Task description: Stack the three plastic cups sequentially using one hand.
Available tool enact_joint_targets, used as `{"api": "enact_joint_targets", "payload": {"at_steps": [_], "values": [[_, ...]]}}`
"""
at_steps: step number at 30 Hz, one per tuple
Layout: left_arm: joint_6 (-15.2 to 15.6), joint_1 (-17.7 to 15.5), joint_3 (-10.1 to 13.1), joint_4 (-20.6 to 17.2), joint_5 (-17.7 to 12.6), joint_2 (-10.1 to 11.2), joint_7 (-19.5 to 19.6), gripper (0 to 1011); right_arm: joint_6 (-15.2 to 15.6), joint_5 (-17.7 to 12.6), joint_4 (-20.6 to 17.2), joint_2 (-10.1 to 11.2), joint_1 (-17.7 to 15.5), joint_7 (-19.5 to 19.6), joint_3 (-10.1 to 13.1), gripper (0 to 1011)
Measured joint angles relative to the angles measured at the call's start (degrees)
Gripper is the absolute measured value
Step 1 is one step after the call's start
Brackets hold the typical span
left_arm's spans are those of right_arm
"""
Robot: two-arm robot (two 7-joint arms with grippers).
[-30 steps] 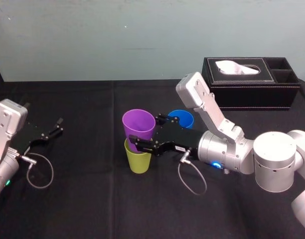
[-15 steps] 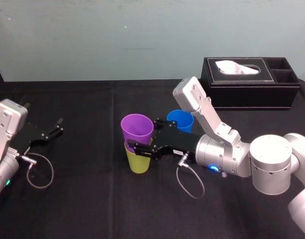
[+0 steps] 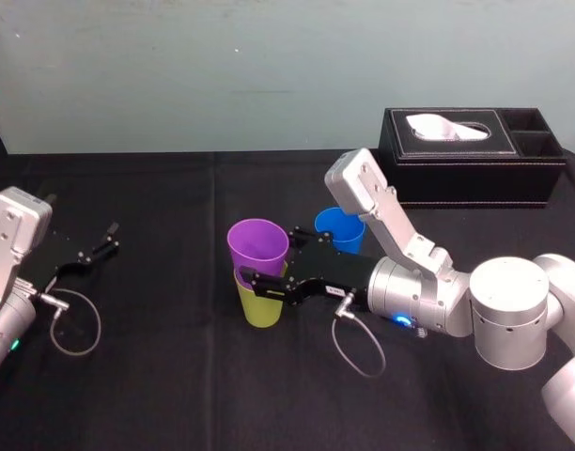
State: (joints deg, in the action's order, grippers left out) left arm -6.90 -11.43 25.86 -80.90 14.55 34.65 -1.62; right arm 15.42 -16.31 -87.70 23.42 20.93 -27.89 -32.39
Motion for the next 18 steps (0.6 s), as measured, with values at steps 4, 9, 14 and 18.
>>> {"api": "enact_joint_targets", "payload": {"at_steps": [4, 9, 14, 18], "values": [[0.0, 0.0, 0.0, 0.0, 0.0, 0.0, 0.0, 1010, 0.0, 0.0, -0.02, 0.01, 0.0, 0.0, 0.01, 783], [0.0, 0.0, 0.0, 0.0, 0.0, 0.0, 0.0, 1010, 0.0, 0.0, -0.06, 0.04, 0.0, 0.01, 0.01, 925], [0.0, 0.0, 0.0, 0.0, 0.0, 0.0, 0.0, 1010, 0.0, -0.02, -0.09, 0.05, 0.0, 0.02, 0.01, 1002], [0.0, 0.0, 0.0, 0.0, 0.0, 0.0, 0.0, 1010, 0.0, -0.02, -0.11, 0.05, 0.0, 0.02, 0.01, 1000]]}}
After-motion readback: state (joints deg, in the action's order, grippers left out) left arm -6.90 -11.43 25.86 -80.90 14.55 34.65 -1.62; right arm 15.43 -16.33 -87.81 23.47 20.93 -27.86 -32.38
